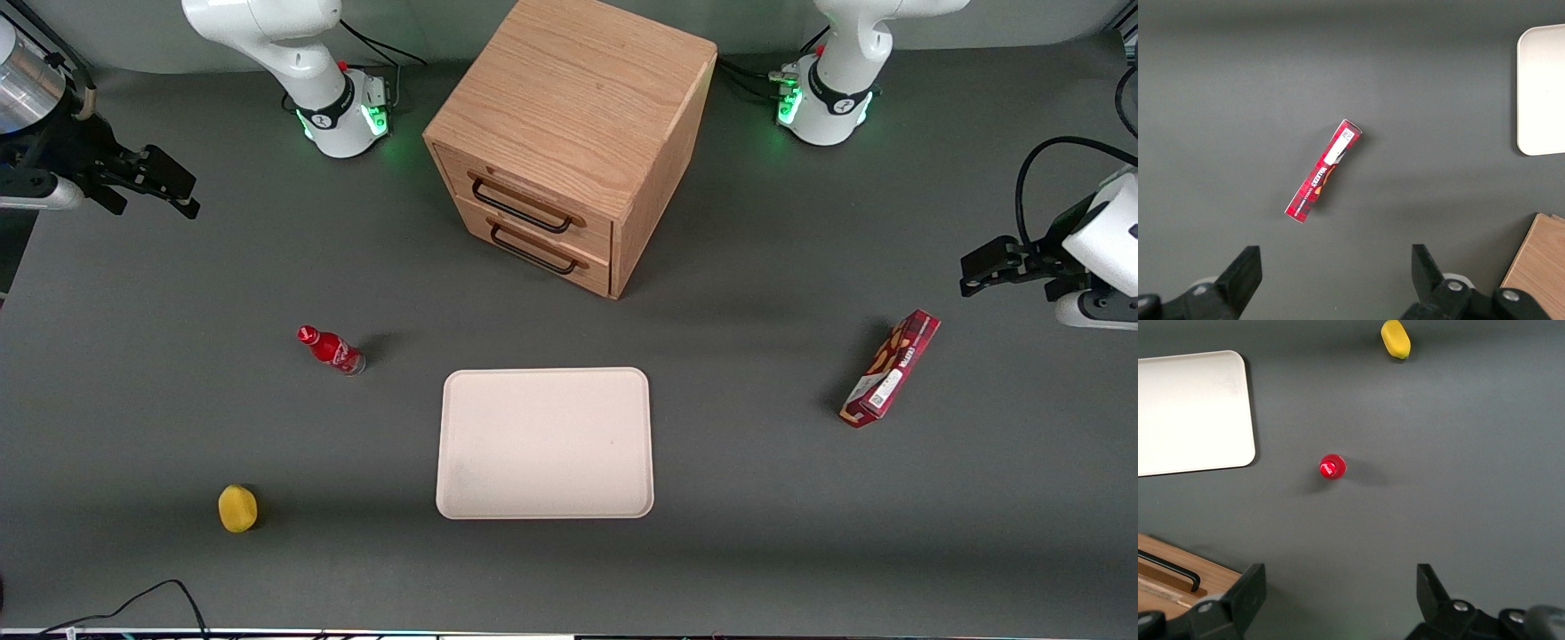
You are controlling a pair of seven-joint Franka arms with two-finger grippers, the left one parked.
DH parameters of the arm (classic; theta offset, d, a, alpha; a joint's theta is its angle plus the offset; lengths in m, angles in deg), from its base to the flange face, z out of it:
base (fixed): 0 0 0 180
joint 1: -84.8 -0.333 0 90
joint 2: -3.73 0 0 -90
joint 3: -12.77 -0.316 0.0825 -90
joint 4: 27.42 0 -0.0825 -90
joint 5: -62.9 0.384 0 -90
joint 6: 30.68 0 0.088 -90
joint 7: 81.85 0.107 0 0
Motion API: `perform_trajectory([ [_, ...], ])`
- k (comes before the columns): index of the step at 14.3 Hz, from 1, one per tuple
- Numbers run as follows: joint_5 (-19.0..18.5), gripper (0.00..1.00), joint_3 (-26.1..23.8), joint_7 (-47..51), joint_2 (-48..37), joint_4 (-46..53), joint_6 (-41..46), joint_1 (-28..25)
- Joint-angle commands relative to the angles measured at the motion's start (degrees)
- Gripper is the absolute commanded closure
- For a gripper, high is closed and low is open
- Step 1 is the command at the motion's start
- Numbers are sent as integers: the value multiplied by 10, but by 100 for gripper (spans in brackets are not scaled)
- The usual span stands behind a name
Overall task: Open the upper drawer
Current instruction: 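Move the right gripper to the upper drawer's black handle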
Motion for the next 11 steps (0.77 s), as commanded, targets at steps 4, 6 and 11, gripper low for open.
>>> perform_trajectory([
  [4,-7,0,4,-1,7,21,23,-3],
  [6,-7,0,1,-11,8,26,35,-5],
  [11,77,0,-89,-28,15,54,57,-5],
])
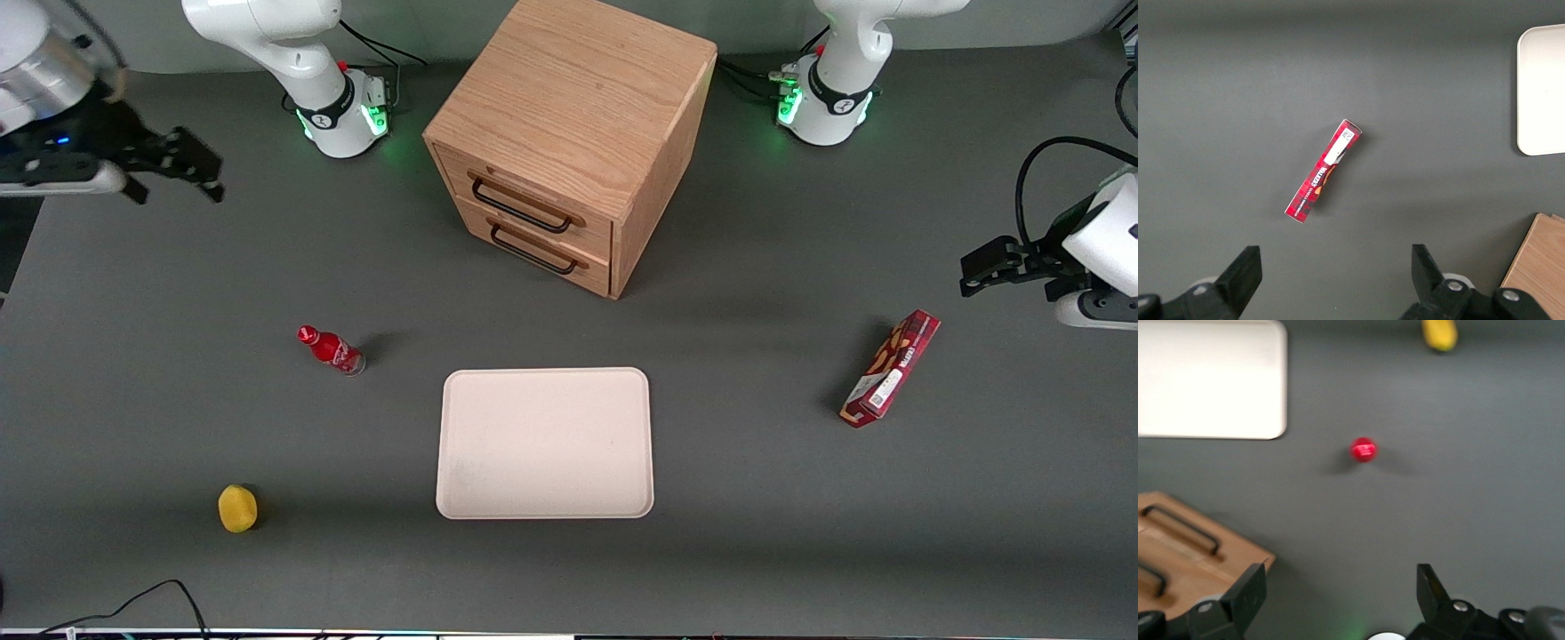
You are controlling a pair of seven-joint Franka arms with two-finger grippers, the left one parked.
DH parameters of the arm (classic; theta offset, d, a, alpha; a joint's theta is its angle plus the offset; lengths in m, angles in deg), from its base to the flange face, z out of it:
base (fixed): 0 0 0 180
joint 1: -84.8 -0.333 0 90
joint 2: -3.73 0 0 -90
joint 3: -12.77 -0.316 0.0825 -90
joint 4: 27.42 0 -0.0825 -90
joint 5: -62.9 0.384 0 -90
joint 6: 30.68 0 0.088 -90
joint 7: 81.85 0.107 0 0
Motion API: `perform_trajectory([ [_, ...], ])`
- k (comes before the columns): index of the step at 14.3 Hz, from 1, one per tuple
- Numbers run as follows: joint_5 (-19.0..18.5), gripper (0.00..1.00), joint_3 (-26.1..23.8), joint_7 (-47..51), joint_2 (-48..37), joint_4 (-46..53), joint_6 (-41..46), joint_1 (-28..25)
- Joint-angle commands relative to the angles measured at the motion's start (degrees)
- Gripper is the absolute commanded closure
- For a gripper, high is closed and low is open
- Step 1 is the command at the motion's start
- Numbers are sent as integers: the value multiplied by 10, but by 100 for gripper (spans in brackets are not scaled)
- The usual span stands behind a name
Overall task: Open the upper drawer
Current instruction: 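Move the right gripper to the upper drawer's black handle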
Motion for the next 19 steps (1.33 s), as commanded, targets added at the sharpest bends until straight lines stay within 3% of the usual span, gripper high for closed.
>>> perform_trajectory([
  [1,50,0,-46,-15,19,45,16,-1],
  [3,59,0,-92,-33,62,96,24,-1],
  [5,73,0,-118,-117,87,118,27,-1],
  [8,121,0,-149,-231,113,114,23,-1],
  [11,166,0,-183,-264,163,113,8,-1],
  [14,179,0,-218,-268,241,114,-19,0],
  [19,184,0,-229,-308,320,105,-71,-1],
])
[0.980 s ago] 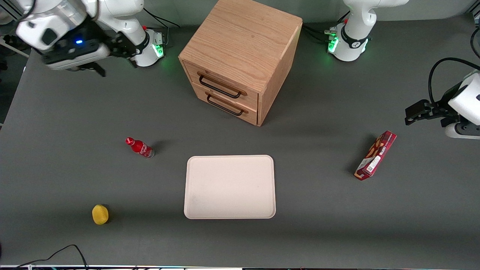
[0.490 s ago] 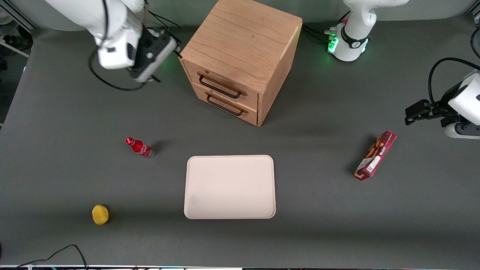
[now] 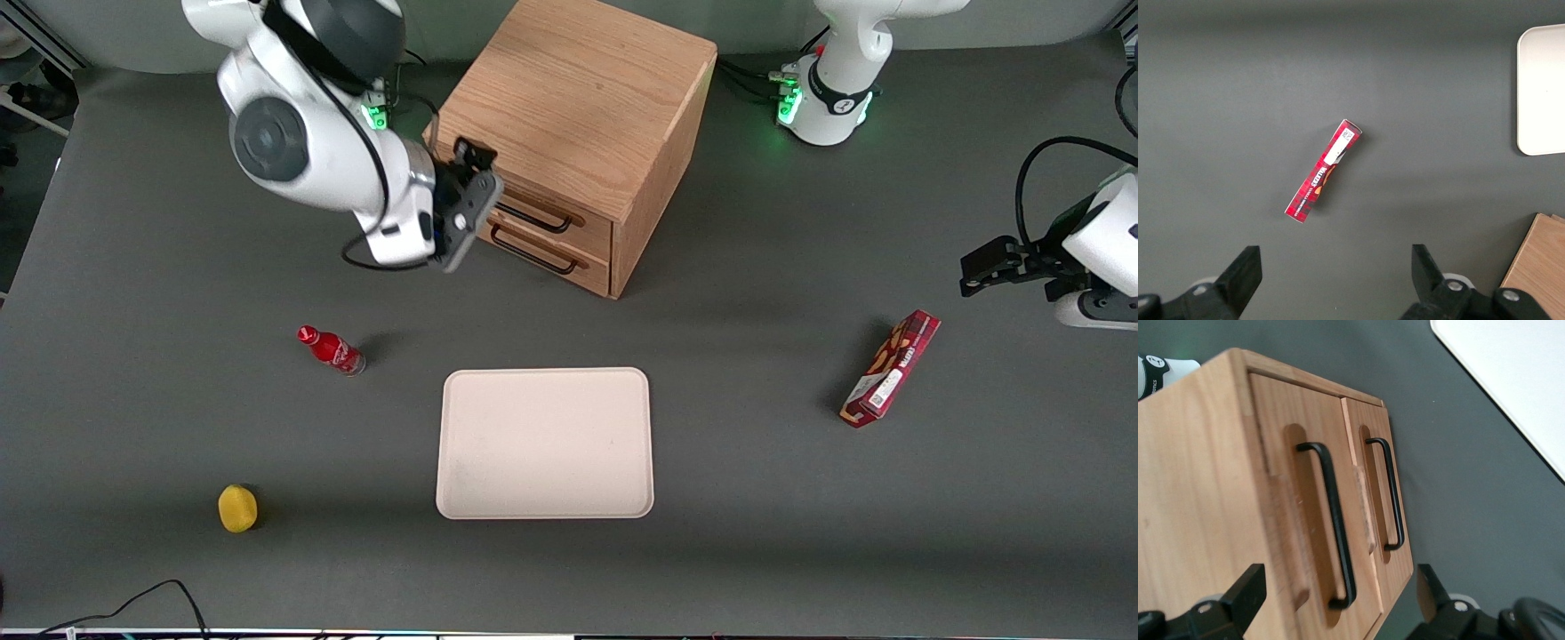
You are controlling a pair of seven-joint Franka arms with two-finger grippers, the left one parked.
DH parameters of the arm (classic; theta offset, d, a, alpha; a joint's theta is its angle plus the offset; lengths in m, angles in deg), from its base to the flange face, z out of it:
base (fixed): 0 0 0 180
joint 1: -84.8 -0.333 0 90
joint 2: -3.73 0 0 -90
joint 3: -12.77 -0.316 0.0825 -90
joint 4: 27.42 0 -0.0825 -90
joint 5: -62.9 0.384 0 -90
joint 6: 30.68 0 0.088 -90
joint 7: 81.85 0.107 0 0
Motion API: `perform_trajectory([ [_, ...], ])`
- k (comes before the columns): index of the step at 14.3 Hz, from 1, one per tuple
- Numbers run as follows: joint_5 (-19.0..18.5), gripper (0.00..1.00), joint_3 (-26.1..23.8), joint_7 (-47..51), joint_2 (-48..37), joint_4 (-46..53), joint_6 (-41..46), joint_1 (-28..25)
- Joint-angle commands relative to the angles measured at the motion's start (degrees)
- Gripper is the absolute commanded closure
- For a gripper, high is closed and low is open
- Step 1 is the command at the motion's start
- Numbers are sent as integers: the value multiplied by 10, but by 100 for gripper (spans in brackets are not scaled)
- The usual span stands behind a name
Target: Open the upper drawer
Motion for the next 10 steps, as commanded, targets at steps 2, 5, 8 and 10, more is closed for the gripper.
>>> perform_trajectory([
  [2,15,0,-6,-40,36,-7,-43,2],
  [5,17,0,-14,-52,37,-35,-74,3],
  [8,29,0,-20,-55,32,-60,-90,4],
  [10,30,0,-26,-55,32,-76,-107,4],
])
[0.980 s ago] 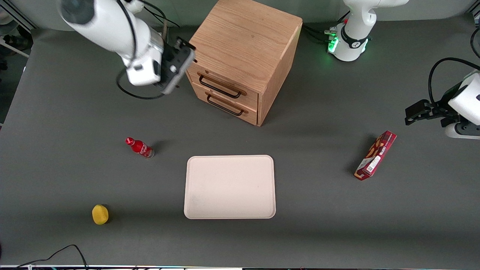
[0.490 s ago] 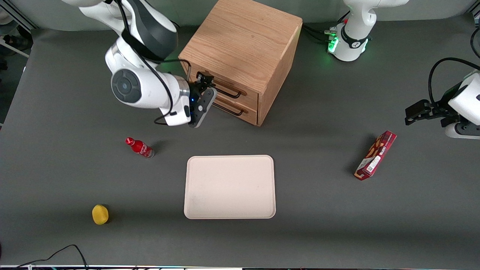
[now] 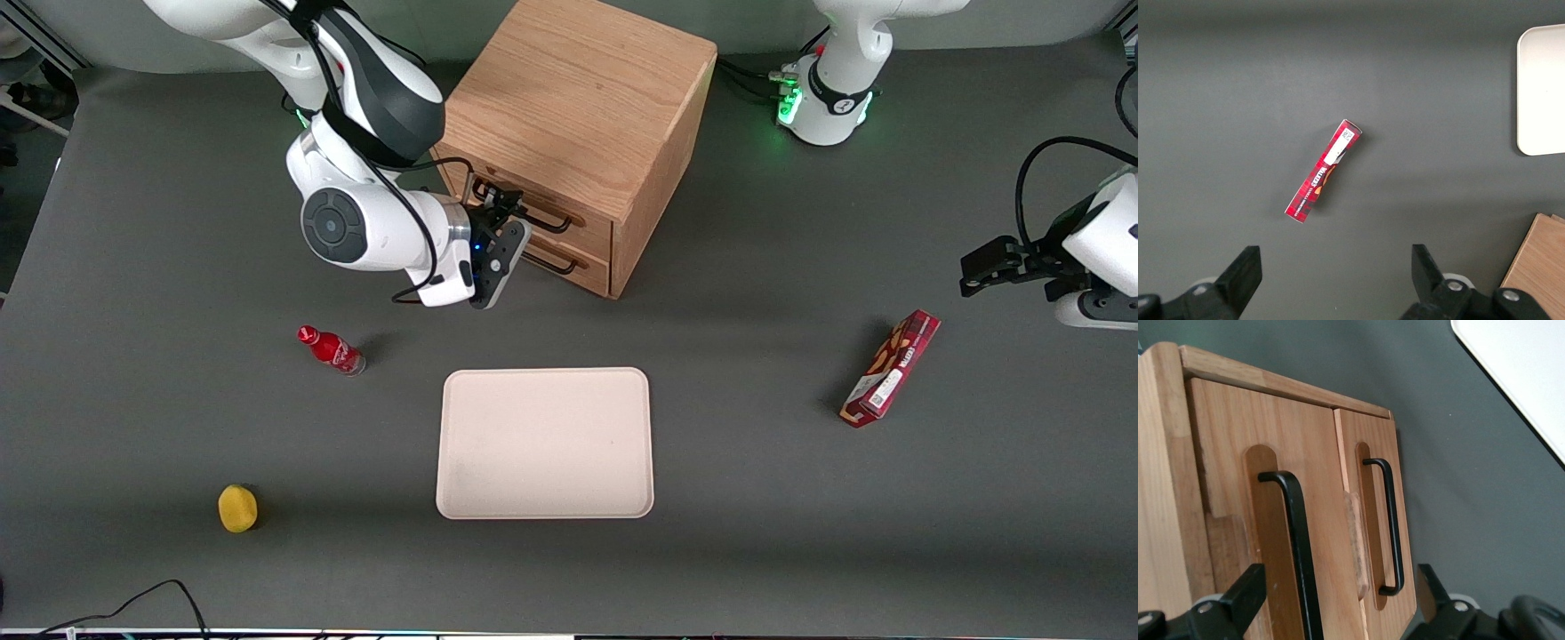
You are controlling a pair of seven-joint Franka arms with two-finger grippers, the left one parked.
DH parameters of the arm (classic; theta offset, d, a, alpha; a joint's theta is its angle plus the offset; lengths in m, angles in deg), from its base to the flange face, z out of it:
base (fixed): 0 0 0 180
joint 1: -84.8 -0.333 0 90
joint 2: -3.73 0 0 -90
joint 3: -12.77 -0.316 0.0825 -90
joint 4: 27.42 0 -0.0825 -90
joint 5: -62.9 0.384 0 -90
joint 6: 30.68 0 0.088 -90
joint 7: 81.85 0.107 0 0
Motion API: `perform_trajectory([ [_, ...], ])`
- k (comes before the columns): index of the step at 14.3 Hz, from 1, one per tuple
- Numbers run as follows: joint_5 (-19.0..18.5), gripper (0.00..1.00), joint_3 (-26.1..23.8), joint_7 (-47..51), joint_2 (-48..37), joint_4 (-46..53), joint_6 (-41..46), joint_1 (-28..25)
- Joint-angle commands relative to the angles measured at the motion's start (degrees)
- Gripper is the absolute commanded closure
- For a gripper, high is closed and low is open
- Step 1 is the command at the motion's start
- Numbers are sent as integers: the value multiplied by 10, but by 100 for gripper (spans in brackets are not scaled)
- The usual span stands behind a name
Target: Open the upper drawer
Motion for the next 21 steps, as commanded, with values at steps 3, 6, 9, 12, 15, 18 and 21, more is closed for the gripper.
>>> perform_trajectory([
  [3,19,0,-10,-18,-15,-45,-31,6],
  [6,19,0,-11,-18,-17,-60,-49,5],
  [9,19,0,-13,-40,-16,-73,-65,5],
  [12,16,0,-10,-45,-15,-72,-66,8],
  [15,8,0,-3,-47,-14,-62,-67,11],
  [18,-27,0,7,-47,-6,-44,-67,10],
  [21,-29,0,32,-47,-1,-29,-65,9],
])
